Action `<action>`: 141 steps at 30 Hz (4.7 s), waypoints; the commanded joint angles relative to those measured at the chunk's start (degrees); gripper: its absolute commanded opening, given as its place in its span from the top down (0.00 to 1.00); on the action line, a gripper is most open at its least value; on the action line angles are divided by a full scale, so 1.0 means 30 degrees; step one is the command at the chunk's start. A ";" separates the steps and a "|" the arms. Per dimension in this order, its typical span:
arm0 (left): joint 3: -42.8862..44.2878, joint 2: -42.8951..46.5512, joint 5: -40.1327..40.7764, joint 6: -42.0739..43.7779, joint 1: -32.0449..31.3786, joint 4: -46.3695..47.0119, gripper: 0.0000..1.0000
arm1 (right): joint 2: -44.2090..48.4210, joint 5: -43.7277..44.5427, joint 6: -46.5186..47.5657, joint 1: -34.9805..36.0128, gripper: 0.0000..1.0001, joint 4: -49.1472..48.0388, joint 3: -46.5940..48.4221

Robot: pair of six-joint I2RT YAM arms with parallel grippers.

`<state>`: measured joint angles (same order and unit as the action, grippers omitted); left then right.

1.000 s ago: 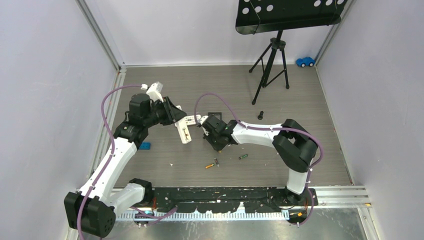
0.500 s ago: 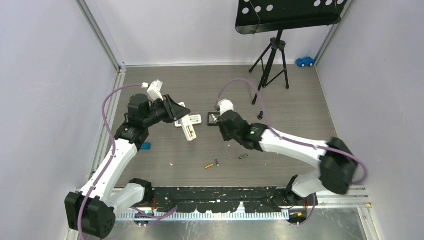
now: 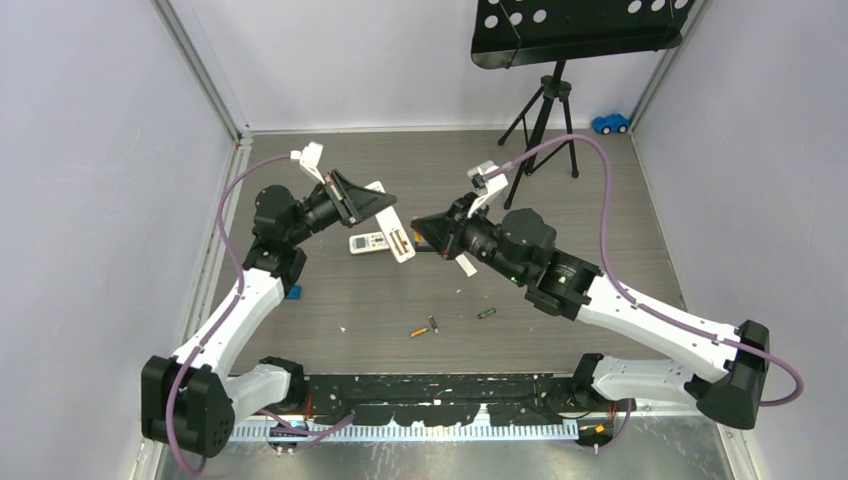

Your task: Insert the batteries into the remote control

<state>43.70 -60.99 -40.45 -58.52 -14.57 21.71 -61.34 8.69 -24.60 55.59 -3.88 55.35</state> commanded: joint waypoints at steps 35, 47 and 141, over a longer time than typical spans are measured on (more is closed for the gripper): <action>0.1119 -0.1539 -0.1668 -0.8307 -0.0015 0.3877 1.00 | -0.2494 -0.1679 0.2204 0.1362 0.78 0.0114 0.3269; 0.1239 -0.1787 -0.1598 -0.8428 -0.0008 0.3426 1.00 | -0.2277 -0.0814 0.1736 0.1362 0.62 0.0620 0.3479; 0.0788 -0.2406 -0.0228 -0.8270 -0.0007 0.5705 1.00 | 0.0261 0.2741 -0.7914 0.1332 0.30 -0.0892 0.0679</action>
<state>45.63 -68.47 -43.99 -86.43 -14.55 33.74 -63.11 11.84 -33.41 59.53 -5.26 58.70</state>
